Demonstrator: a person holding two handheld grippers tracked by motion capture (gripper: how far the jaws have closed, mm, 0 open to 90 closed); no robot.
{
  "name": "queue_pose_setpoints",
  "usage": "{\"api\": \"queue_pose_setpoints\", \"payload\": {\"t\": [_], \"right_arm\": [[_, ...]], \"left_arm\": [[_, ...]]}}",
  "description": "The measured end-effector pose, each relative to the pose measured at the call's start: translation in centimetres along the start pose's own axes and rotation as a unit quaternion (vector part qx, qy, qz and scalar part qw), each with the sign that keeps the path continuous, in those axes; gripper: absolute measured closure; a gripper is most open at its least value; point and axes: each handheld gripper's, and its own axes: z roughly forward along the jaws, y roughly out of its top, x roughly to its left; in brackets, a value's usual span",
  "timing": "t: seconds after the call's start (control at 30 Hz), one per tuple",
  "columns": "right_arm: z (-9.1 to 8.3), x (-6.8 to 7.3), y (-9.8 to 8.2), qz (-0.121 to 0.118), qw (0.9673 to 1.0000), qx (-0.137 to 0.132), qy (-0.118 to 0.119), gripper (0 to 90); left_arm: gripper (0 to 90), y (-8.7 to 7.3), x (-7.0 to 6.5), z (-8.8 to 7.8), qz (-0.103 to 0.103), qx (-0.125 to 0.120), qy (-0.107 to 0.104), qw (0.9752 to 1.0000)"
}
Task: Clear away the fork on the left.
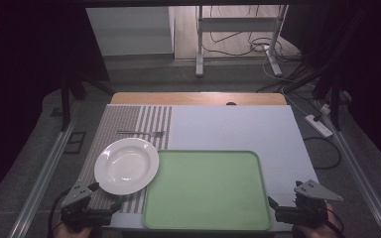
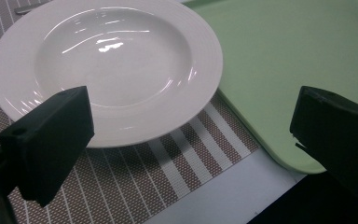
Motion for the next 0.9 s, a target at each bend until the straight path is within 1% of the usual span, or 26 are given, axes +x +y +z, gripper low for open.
{"api": "queue_pose_setpoints", "payload": {"t": [0.2, 0.4, 0.77, 0.9], "right_arm": [[0.15, 0.14, 0.08, -0.008, 1.0000, 0.004, 0.003, 0.0], [0.14, 0.09, 0.07, -0.006, 1.0000, 0.003, 0.005, 0.0], [0.14, 0.11, 0.07, -0.009, 0.9999, 0.003, 0.009, 0.0], [0.17, 0.11, 0.07, -0.009, 0.9999, 0.004, 0.008, 0.0]], "left_arm": [[1.6, -0.05, 0.15, -0.04, -0.004, 0.001, -0.009, 1.0000], [1.6, 0.00, 0.13, 0.05, -0.002, 0.006, -0.008, 1.0000], [1.8, 0.06, 0.20, 0.19, -0.006, 0.011, -0.011, 0.9999], [0.1, 0.10, 0.44, 0.24, -0.015, 0.014, -0.018, 0.9996]]}}
